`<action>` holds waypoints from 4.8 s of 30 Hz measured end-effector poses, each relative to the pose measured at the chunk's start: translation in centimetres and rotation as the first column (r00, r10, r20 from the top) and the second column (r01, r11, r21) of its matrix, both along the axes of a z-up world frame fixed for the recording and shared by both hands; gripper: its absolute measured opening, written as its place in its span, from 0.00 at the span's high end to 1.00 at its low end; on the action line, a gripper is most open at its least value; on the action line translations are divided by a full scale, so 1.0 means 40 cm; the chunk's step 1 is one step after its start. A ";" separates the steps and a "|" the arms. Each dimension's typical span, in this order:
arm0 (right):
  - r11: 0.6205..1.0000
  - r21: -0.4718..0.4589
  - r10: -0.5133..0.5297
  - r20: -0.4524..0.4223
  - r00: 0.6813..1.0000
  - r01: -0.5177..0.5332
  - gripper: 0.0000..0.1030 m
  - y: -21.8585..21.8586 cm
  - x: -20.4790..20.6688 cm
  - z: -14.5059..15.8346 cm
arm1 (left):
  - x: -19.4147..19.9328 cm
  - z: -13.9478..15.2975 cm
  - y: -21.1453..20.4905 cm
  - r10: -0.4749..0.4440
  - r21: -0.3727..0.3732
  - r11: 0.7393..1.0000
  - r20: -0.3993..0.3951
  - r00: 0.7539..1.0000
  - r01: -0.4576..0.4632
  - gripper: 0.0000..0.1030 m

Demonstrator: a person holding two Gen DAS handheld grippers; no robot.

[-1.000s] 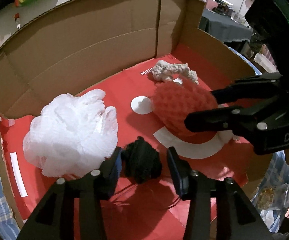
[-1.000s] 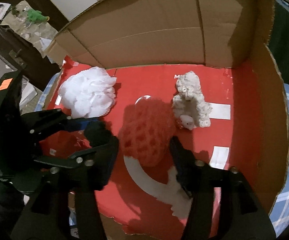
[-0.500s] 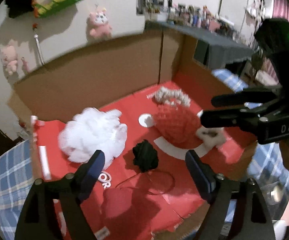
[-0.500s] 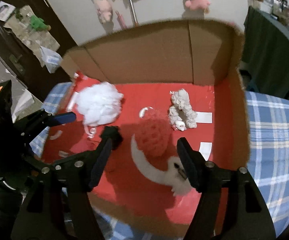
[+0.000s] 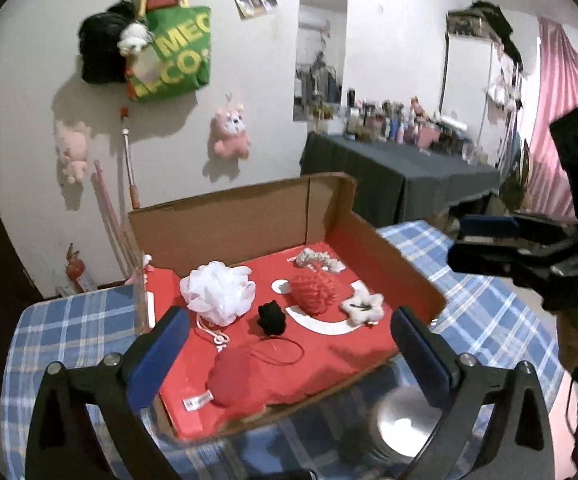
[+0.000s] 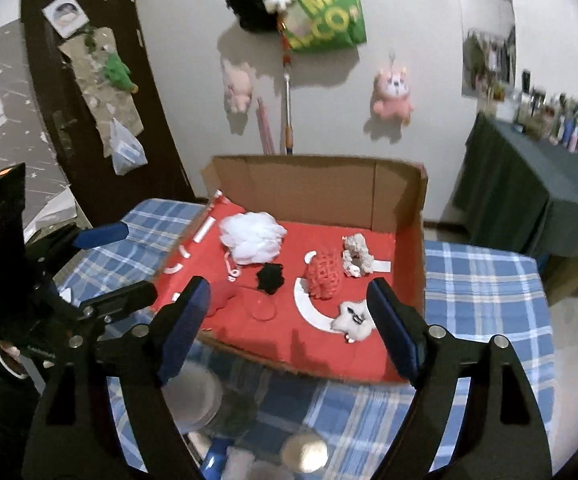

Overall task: Organize soft objects
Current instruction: 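Move both open grippers back to the items beside the jars, then grasp the beige round powder puff with the left gripper while the right grasps the white tissue, then carry the powder puff and white tissue in both grippers over the box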

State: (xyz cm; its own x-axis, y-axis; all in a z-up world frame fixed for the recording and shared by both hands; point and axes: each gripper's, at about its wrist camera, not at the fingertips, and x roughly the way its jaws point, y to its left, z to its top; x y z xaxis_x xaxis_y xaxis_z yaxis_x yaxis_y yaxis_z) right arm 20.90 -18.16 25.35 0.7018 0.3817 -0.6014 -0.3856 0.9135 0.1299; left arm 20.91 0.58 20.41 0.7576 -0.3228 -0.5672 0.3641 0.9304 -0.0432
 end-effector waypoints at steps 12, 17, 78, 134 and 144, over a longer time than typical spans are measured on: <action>0.997 0.001 -0.082 0.184 0.980 0.084 0.10 -0.025 -0.319 -0.013 | -0.293 0.017 0.000 0.053 -0.070 0.997 0.150 0.987 -0.043 0.00; 0.993 0.025 -0.118 0.202 0.972 0.116 0.09 -0.043 -0.392 -0.060 | -0.379 -0.006 0.010 0.086 -0.106 0.992 0.181 0.980 -0.068 0.00; 0.998 -0.049 -0.052 -0.109 0.993 0.047 0.64 -0.003 -0.303 -0.494 | -0.295 -0.443 -0.121 -0.007 0.133 0.990 -0.229 0.973 0.039 0.23; 0.994 -0.024 -0.108 -0.040 0.993 0.107 0.85 -0.094 -0.337 -0.418 | -0.349 -0.353 0.135 0.100 0.002 0.995 -0.185 0.978 -0.102 0.75; 0.988 -0.050 -0.147 -0.044 0.988 0.145 0.85 -0.132 -0.319 -0.415 | -0.336 -0.339 0.217 0.182 0.012 0.983 -0.166 0.969 -0.182 0.76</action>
